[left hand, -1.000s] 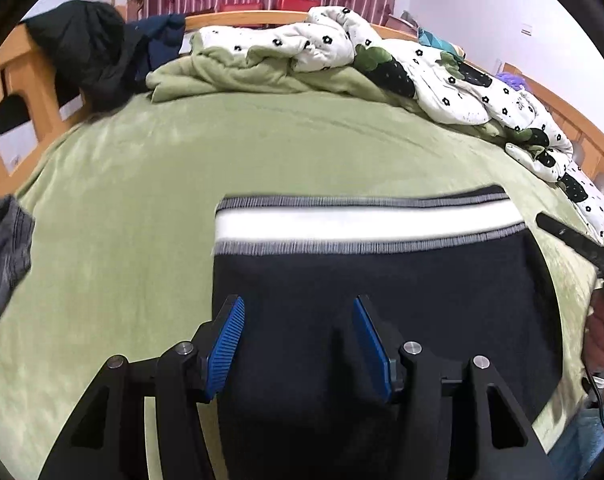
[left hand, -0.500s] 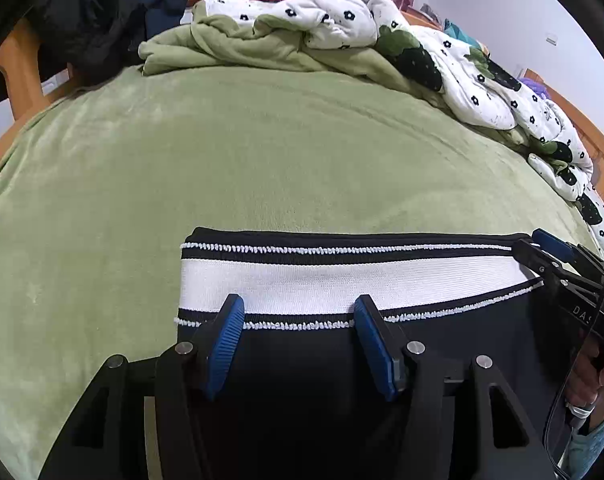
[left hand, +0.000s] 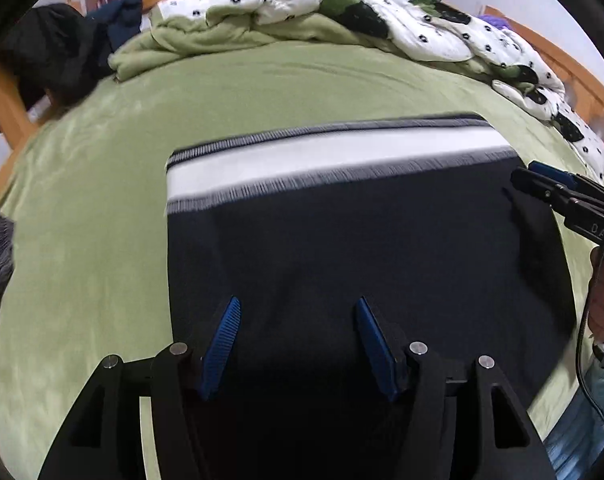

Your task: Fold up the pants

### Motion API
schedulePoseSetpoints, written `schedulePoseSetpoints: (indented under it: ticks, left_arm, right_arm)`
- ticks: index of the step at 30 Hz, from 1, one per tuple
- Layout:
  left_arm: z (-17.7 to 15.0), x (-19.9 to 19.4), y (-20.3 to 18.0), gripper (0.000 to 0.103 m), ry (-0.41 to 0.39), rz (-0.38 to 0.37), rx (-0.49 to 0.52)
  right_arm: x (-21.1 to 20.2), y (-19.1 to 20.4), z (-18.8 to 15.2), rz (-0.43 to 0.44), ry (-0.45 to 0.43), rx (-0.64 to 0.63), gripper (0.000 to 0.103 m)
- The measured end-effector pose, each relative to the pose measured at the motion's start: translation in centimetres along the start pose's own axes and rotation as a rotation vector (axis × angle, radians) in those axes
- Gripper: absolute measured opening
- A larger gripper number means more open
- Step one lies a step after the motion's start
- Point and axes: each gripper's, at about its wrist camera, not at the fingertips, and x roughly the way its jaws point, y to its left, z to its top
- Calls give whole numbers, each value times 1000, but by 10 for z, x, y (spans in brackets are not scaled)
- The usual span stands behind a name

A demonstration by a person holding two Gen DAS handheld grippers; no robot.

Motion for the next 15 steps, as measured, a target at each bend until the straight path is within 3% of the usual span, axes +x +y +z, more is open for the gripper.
schedulePoseSetpoints:
  ticks: [2,6,7,12,15]
  left_arm:
    - [-26,-12,-8,58,3,-48,-16]
    - [-73,-42,-16,65,-97,16,9]
    - [-81,-47,-15,70,-97,35,12]
    - [-101,-55,8,70,-49,61,-61]
    - [-107,-57,31,70,4,-15,-202]
  right_arm:
    - [-7,-3,-22,-20,16,-8,61]
    - [-21,-19,-58,21,27,50,60]
    - [-24,-21,-64,21,36,58,60]
    - [-39,-20,-86,-49,56,46,60]
    - [-51,-19,-93,-74,73,52,60]
